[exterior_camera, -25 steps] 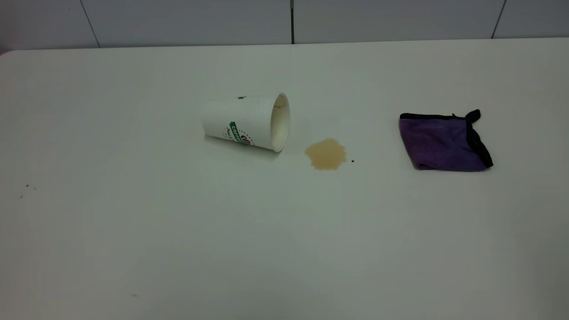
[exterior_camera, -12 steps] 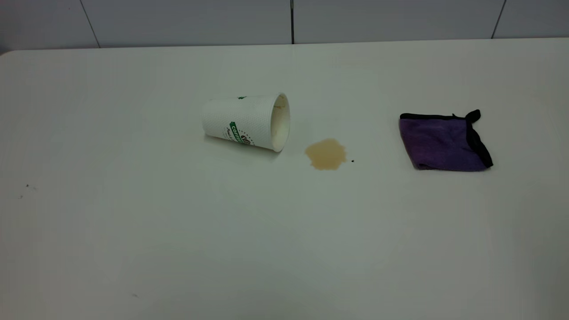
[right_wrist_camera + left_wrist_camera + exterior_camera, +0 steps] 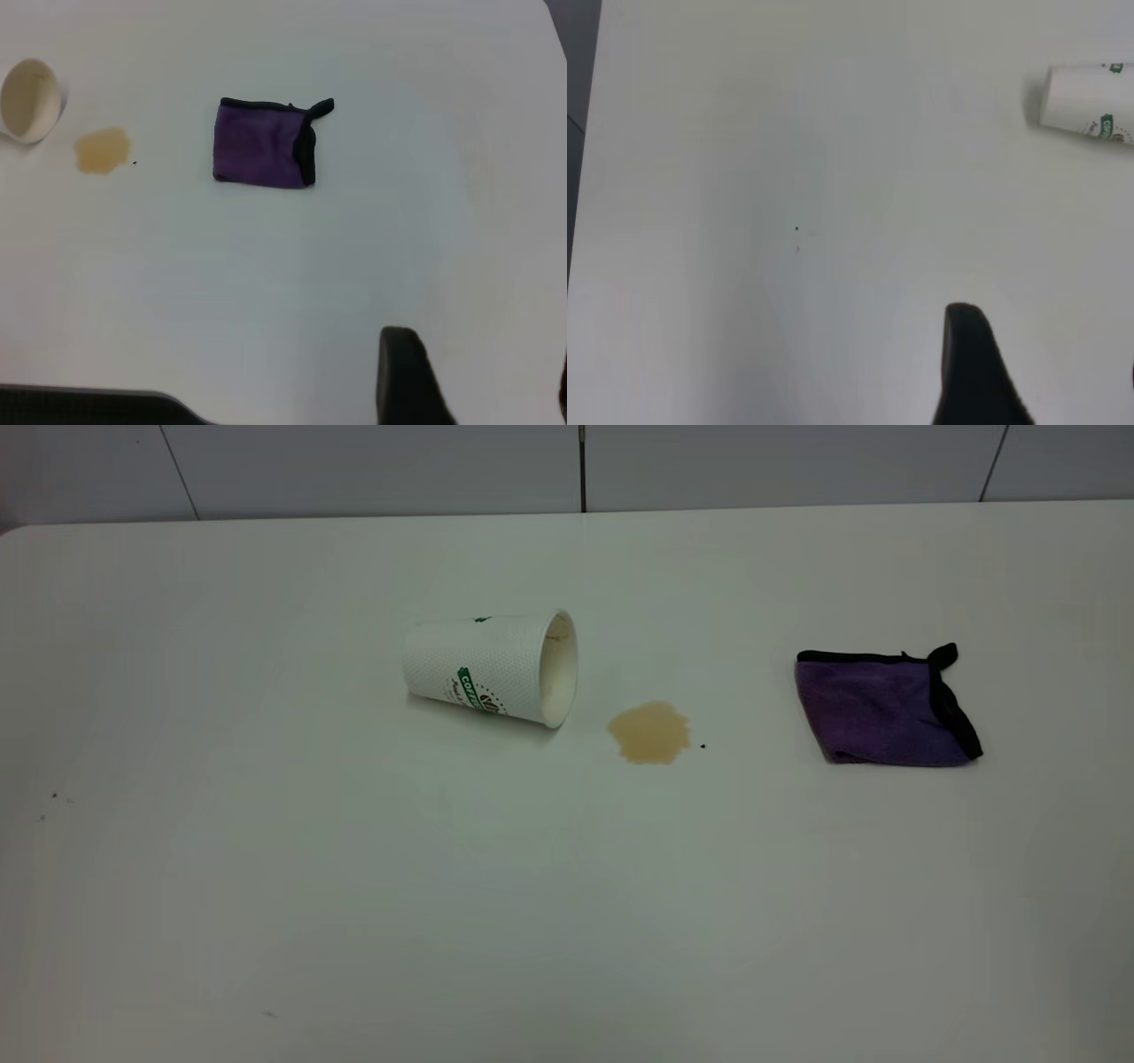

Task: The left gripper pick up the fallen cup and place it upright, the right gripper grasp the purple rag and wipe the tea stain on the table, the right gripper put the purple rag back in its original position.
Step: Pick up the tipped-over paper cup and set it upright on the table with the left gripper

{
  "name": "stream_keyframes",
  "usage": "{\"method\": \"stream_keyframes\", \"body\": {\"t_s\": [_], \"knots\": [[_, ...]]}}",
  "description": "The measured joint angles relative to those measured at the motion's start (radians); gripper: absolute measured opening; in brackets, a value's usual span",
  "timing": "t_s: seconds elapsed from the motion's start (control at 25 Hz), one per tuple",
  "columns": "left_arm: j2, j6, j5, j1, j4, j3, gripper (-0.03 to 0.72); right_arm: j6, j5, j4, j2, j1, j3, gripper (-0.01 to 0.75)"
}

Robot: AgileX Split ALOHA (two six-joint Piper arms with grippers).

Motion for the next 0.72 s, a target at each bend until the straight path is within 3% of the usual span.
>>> {"method": "stream_keyframes", "body": {"t_s": [0.32, 0.72], "knots": [[0.418, 0.014, -0.121, -0.023, -0.002, -0.140, 0.470, 0.000, 0.000, 0.000, 0.000, 0.000, 0.000, 0.444], [0.831, 0.007, -0.220, -0.261, -0.002, -0.314, 0.470, 0.000, 0.000, 0.000, 0.000, 0.000, 0.000, 0.444]]}}
